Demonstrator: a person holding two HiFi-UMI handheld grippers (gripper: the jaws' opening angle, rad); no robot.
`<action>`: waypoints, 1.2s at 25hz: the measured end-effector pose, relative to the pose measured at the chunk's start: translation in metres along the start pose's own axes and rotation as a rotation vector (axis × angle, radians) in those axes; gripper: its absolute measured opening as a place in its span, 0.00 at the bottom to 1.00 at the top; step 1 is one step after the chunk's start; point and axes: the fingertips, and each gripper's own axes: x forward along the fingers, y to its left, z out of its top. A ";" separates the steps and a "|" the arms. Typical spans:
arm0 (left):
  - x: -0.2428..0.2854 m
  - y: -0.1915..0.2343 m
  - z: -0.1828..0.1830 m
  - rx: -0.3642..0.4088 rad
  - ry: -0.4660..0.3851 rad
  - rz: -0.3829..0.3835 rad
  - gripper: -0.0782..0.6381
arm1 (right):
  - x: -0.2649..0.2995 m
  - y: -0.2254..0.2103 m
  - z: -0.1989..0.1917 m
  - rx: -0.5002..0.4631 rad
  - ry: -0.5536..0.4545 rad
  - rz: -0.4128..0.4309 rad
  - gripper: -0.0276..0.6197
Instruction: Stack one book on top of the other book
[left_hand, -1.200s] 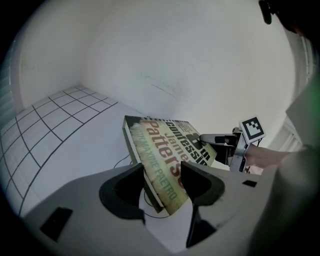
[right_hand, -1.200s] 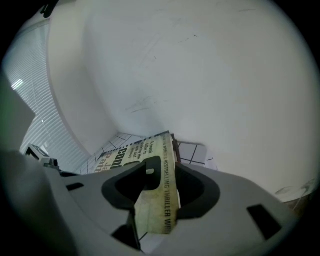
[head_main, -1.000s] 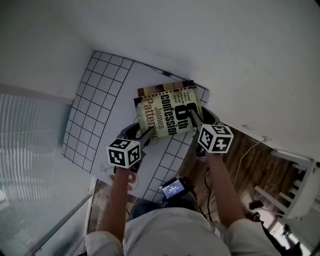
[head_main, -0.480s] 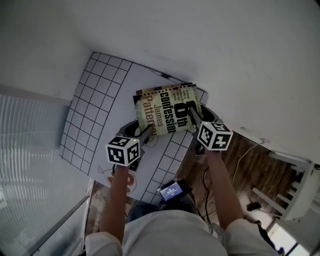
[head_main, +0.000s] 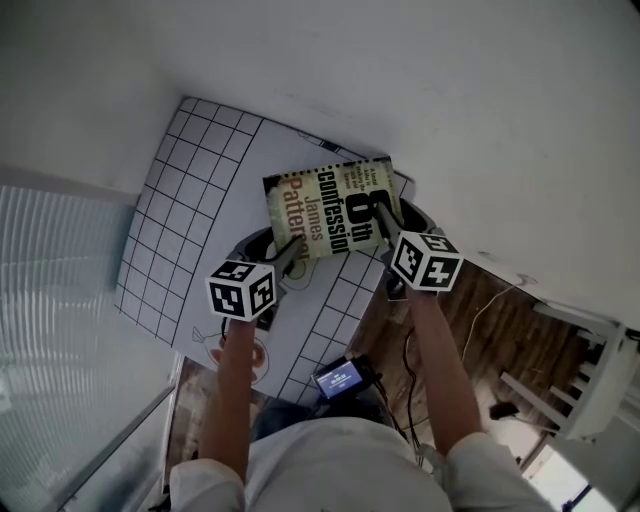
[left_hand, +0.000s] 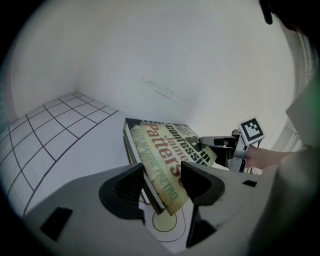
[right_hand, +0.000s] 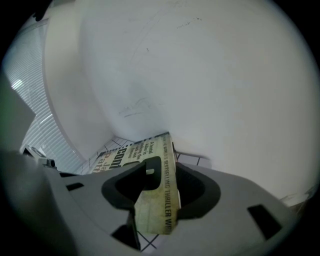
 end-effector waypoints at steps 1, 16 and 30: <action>0.001 0.000 0.001 0.000 -0.004 -0.002 0.44 | 0.000 0.000 0.001 0.000 -0.001 -0.002 0.32; -0.001 0.001 0.003 0.027 -0.030 0.059 0.45 | -0.001 0.000 0.002 -0.080 -0.016 -0.051 0.34; -0.004 0.003 0.003 -0.095 -0.030 0.073 0.49 | -0.037 0.003 0.011 -0.098 -0.075 -0.075 0.39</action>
